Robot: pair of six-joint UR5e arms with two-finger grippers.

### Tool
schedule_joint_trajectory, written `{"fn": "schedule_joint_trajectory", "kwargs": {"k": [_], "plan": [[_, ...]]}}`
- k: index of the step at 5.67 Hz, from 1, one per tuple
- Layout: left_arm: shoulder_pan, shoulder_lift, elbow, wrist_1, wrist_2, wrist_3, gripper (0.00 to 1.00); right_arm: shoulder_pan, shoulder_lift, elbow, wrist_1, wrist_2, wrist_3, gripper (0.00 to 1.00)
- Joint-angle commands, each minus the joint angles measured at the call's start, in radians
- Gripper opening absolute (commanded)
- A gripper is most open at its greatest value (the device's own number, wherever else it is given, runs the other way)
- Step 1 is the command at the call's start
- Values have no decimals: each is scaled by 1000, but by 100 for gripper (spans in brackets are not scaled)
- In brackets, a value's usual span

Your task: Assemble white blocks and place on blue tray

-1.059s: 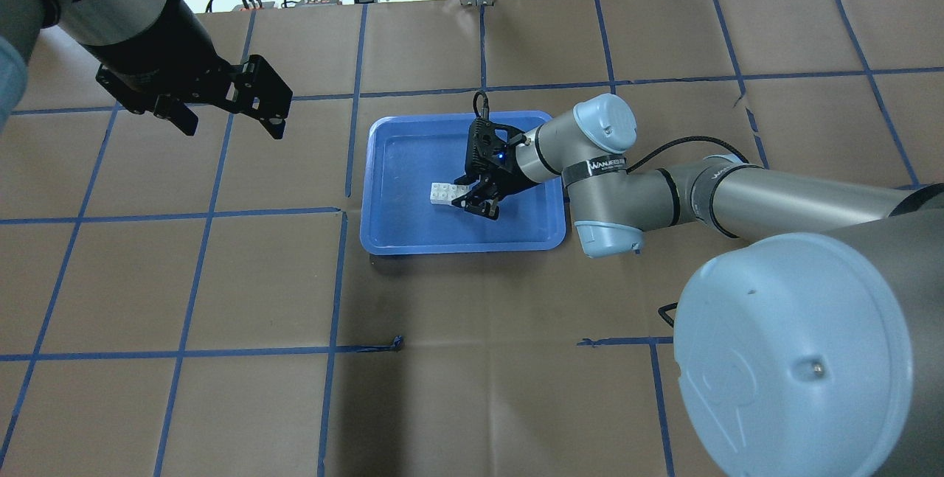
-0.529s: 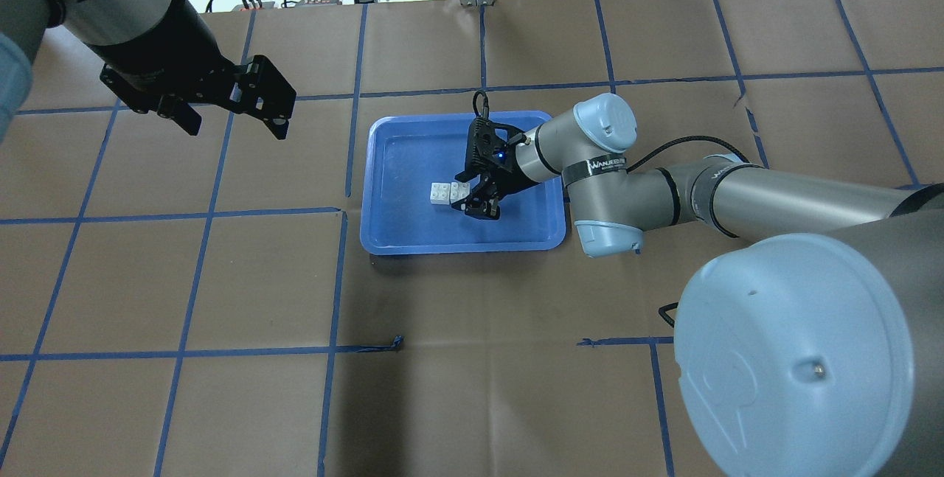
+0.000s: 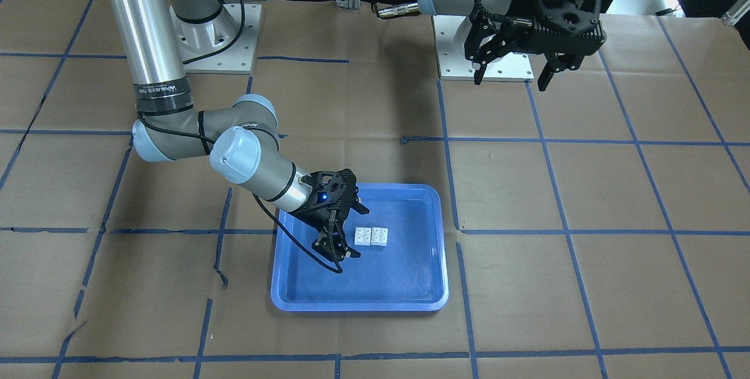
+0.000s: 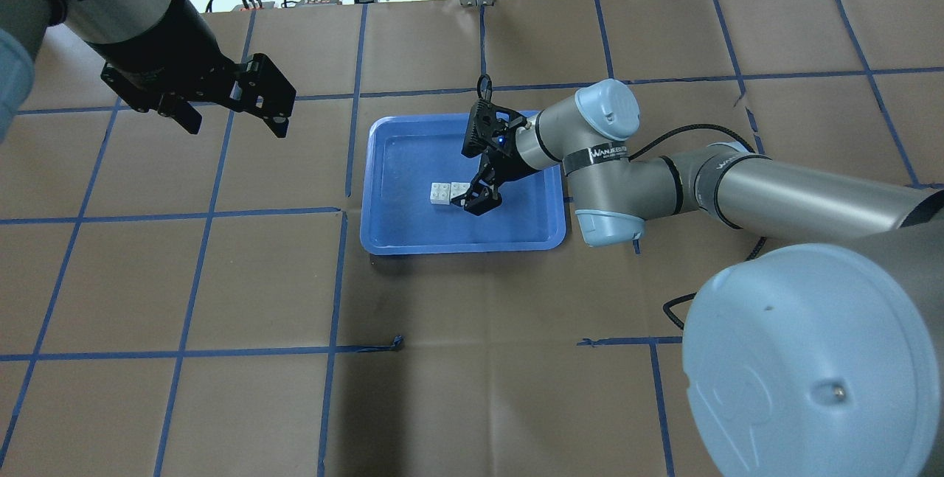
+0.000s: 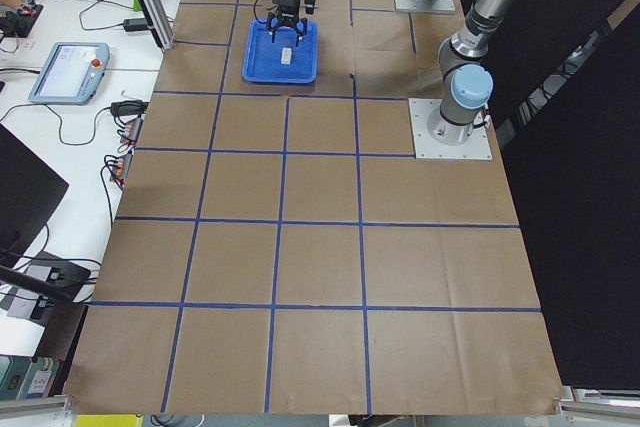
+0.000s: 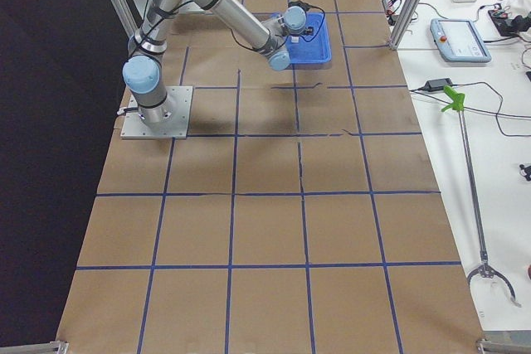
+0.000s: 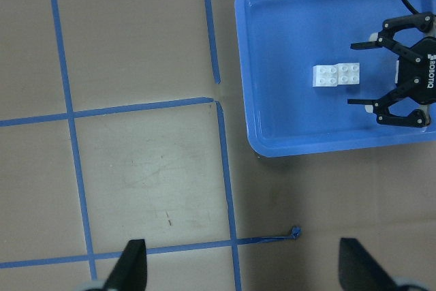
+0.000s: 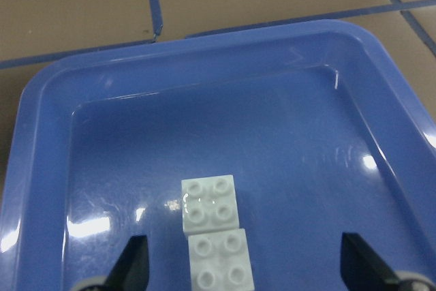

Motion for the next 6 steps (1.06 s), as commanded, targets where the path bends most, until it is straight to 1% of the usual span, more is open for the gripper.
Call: {"fn": "schedule_joint_trajectory", "kwargs": {"k": [1,2,3,4,5,6], "plan": [[-9,14,-2,-19,3,0,99,-16,-113,-74,331,-82,58,100],[-10,22,-11,-23,3,0,99,-41,-178,-107,525,-184,99,100],[-3,19,-8,-22,3,0,99,-71,-230,-113,603,-308,212,100],[-3,17,-5,-22,3,0,99,-102,-272,-108,635,-401,300,100],[2,17,-7,-22,3,0,99,-133,-331,-122,816,-411,342,100],[2,20,-10,-23,3,0,99,-186,-403,-159,964,-478,512,100]]}}
